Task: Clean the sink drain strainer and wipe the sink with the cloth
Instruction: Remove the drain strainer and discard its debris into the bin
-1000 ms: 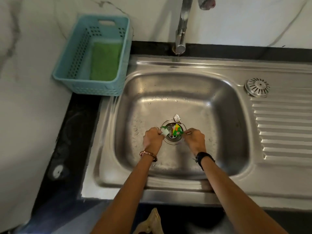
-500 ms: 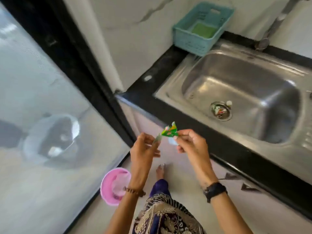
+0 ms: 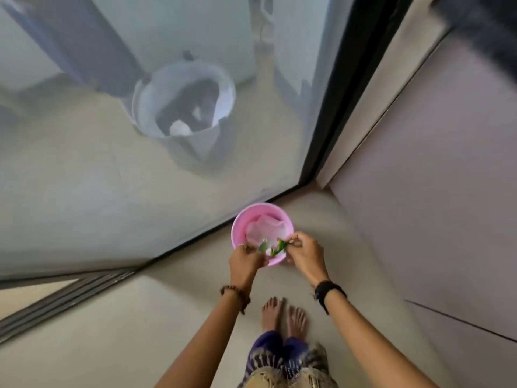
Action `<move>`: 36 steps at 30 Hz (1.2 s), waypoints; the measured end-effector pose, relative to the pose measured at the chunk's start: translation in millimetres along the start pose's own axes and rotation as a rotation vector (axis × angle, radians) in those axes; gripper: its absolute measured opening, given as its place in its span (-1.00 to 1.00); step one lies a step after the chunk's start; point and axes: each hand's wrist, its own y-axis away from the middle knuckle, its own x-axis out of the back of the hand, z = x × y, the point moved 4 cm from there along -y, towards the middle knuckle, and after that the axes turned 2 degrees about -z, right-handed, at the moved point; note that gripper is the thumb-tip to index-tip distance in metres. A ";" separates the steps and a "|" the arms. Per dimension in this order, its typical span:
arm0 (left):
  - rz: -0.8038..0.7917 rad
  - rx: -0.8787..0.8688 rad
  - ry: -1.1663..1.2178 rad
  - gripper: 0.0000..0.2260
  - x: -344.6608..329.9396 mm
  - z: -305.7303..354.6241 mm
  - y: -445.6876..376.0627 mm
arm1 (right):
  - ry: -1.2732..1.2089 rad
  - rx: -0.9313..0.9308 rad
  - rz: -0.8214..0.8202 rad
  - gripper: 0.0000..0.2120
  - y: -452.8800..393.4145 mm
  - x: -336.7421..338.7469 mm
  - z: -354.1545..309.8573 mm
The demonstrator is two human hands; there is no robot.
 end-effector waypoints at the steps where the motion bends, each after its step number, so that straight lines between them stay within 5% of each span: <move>1: 0.012 0.036 -0.009 -0.93 -3.1 -16.9 -24.5 | 0.014 -0.017 0.010 -0.87 -22.1 -12.7 14.4; 6: 0.098 0.134 -0.028 -0.88 -20.0 -103.0 -135.7 | 0.026 -0.106 0.025 -0.81 -132.5 -76.2 103.1; 10: -0.167 0.122 -0.086 -0.59 -39.7 -136.2 -179.5 | -0.028 -0.175 -0.091 -0.52 -174.6 -107.7 141.9; 13: -0.211 0.075 -0.153 -0.41 -39.9 -128.8 -175.6 | -0.107 -0.196 -0.071 -0.59 -165.6 -103.1 139.4; 17: -0.116 0.090 0.130 -0.90 -30.5 -68.2 -109.1 | -0.315 -0.191 -0.016 -0.84 -95.8 -68.0 80.6; 23: -0.253 0.153 0.480 -0.75 -30.1 71.2 58.7 | -0.623 -0.081 0.026 -0.87 67.9 31.1 -71.8; 27: -0.487 0.030 0.602 -0.64 -44.2 163.1 156.5 | -0.688 0.105 0.041 -0.81 158.4 111.0 -147.8; 36: -0.958 -0.313 0.221 -0.65 -176.1 296.5 285.2 | -0.801 0.396 0.437 -0.77 260.1 304.3 -180.5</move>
